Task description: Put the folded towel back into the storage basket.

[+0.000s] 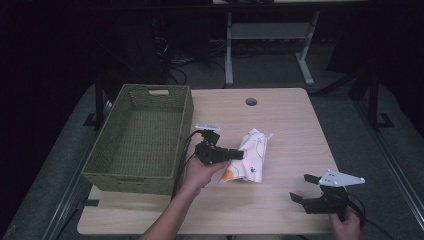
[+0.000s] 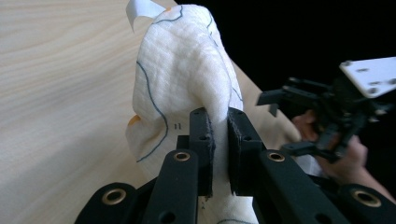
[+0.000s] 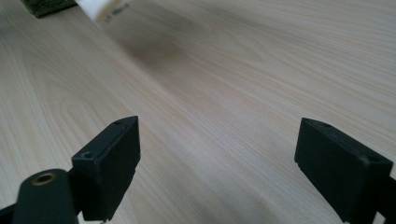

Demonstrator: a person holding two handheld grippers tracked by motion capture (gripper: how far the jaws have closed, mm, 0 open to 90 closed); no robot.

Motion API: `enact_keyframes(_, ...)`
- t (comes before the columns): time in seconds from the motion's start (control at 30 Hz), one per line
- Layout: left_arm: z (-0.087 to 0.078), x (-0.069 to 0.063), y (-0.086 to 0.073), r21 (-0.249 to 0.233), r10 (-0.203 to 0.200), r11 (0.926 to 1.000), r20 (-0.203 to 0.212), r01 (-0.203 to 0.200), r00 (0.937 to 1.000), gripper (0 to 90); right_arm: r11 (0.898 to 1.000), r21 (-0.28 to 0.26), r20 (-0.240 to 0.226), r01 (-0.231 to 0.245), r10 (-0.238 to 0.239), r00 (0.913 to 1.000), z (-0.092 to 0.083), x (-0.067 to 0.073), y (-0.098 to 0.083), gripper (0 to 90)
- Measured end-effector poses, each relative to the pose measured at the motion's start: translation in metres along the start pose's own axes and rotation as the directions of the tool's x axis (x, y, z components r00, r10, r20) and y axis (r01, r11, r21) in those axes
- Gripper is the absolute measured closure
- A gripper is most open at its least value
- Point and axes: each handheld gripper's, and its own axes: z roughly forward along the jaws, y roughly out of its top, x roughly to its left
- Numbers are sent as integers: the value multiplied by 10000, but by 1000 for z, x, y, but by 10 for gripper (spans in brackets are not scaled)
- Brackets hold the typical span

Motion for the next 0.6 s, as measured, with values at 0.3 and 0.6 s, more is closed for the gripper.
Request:
enact_keyframes(0.3,-24,-1,7,-135,-288,9995,403,293,9988,829,10000,-16,57,-27,28,10000,-1,-1,-1,137)
enact_keyframes(0.6,-43,-1,11,-90,-394,9992,487,399,9980,829,10000,5,61,-10,10,10000,0,-1,-1,137)
